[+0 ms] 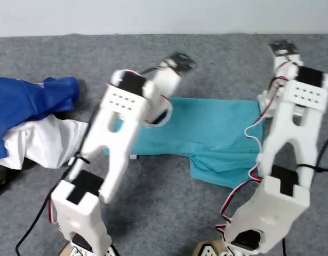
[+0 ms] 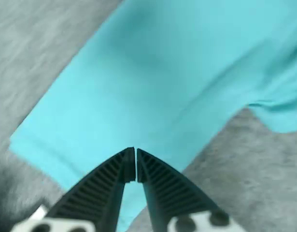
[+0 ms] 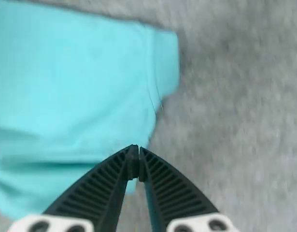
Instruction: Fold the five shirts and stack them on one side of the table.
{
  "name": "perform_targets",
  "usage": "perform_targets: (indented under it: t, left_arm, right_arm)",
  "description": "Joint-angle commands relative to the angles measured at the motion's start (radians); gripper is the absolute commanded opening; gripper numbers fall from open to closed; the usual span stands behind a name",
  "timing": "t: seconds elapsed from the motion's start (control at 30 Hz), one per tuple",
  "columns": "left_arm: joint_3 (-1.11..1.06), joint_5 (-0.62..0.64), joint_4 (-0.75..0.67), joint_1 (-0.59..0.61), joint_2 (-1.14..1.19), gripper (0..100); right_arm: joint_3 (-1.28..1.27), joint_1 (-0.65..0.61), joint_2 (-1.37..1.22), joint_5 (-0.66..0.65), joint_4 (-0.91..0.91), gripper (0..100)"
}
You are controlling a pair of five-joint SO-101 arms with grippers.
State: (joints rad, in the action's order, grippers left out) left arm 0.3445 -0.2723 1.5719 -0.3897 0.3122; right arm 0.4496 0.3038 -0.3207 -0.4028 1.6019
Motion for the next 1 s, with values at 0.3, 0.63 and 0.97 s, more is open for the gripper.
perform_targets:
  t: [0.3, 0.63, 0.97]
  left_arm:
    - [0.044, 0.002, -0.020, -0.287, 0.040, 10]
    - [0.259, 0.006, -0.048, -0.440, 0.295, 11]
    - [0.599, 0.008, 0.069, -0.456, 0.595, 15]
  right_arm:
    - [0.054, 0.335, 0.209, -0.107, 0.191, 1.2]
    - [0.054, 0.544, 0.223, -0.110, 0.191, 1.2]
    - [0.054, 0.598, 0.226, -0.157, 0.193, 1.2]
